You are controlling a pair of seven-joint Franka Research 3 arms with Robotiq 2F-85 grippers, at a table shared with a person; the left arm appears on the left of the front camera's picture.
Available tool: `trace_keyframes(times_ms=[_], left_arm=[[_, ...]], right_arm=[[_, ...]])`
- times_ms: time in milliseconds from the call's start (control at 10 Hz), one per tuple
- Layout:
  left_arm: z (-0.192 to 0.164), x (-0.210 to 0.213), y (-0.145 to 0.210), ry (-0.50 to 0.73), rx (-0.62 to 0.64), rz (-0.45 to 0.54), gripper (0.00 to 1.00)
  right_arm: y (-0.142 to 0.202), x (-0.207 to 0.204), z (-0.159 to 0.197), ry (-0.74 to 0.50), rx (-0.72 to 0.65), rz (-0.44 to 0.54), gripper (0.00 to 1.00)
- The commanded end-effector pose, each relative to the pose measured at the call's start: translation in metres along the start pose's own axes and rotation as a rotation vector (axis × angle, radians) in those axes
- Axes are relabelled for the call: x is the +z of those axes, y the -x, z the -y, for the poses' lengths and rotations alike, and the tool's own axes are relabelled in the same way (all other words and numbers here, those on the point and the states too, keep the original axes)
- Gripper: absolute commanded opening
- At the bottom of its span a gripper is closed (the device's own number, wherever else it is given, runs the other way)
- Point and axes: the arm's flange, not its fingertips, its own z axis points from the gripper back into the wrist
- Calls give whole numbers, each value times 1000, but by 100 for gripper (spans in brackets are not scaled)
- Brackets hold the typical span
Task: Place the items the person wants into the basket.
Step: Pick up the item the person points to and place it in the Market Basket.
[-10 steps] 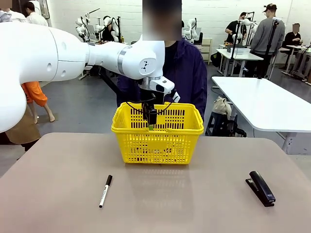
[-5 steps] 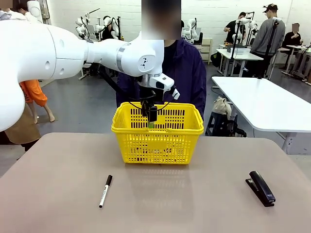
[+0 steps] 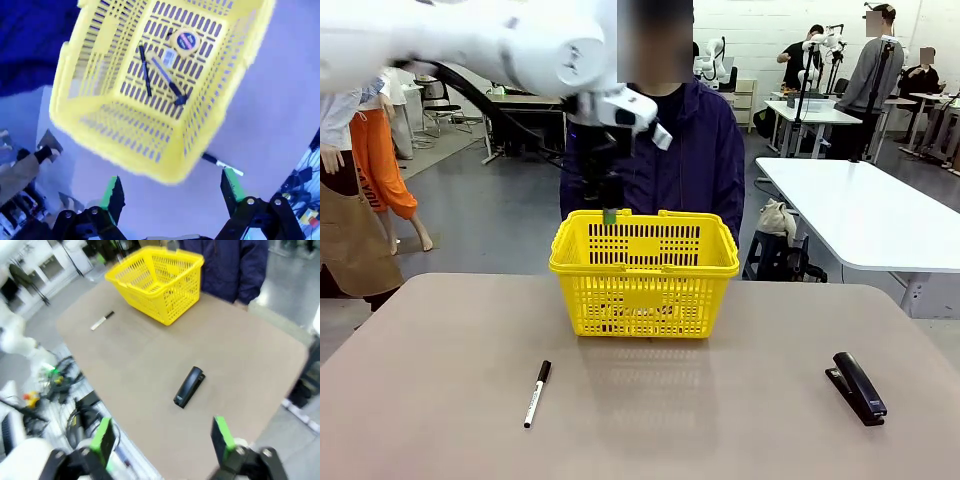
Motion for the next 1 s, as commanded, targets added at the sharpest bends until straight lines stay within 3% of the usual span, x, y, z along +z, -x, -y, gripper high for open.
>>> trace_keyframes(times_ms=[0, 300, 800, 900], left_arm=[[39, 8, 103, -63, 91, 76, 100], [60, 18, 181, -118, 196, 138, 100], [45, 8, 197, -94, 267, 151, 100], [55, 16, 206, -110, 228, 133, 100]], right_arm=[[-2, 0, 1, -18, 12, 39, 100], [-2, 0, 1, -18, 12, 39, 100], [-2, 0, 1, -18, 12, 39, 100], [-2, 0, 1, -18, 12, 39, 100]])
